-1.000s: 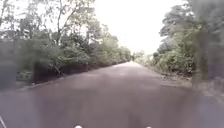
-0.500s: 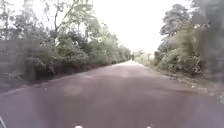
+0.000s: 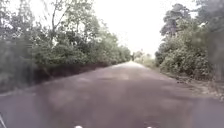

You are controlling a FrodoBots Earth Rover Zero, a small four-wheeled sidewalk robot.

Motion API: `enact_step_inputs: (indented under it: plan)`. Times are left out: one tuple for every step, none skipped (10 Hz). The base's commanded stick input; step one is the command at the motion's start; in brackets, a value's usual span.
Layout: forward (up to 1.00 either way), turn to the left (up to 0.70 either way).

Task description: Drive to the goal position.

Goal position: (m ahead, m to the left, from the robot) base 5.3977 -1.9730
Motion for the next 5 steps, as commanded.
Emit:
enact_step_inputs:
  plan:
    - [1.0, -0.09]
    - [1.0, -0.09]
    - [1.0, -0.09]
    - [1.0, -0.09]
    - [1.0, -0.09]
